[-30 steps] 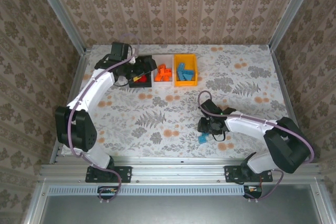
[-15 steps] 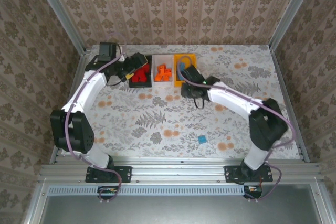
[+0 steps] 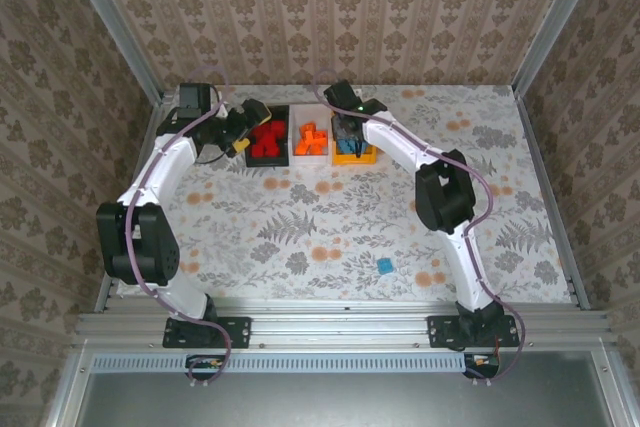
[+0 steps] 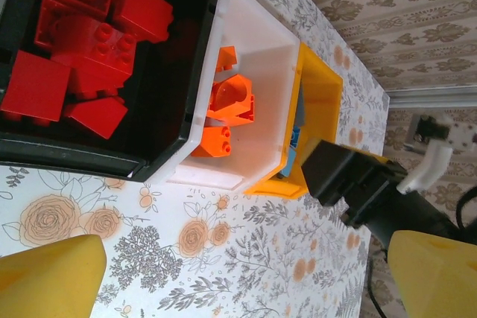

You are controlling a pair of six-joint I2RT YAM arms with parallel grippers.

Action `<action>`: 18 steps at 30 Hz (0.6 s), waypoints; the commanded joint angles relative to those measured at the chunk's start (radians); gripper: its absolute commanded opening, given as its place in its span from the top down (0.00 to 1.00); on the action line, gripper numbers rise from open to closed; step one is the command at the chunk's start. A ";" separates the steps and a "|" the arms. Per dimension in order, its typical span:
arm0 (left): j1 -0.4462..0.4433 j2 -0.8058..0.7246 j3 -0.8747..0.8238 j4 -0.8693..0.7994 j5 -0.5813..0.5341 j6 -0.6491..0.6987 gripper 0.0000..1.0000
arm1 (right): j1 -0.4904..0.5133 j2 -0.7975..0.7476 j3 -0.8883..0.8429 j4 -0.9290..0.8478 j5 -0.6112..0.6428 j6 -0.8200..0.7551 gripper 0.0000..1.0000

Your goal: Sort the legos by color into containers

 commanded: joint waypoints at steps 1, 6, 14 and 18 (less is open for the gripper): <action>0.005 -0.034 0.009 0.012 0.019 0.000 0.01 | 0.058 -0.250 -0.101 0.046 0.049 -0.061 0.33; -0.036 -0.038 0.007 0.009 0.012 0.003 0.01 | 0.104 -0.537 -0.506 0.031 -0.051 0.033 0.29; -0.187 -0.037 0.024 -0.014 0.017 0.016 0.00 | 0.253 -0.867 -1.087 -0.071 -0.245 0.236 0.24; -0.226 -0.028 0.026 -0.014 0.031 0.015 0.00 | 0.296 -0.953 -1.219 -0.053 -0.319 0.307 0.23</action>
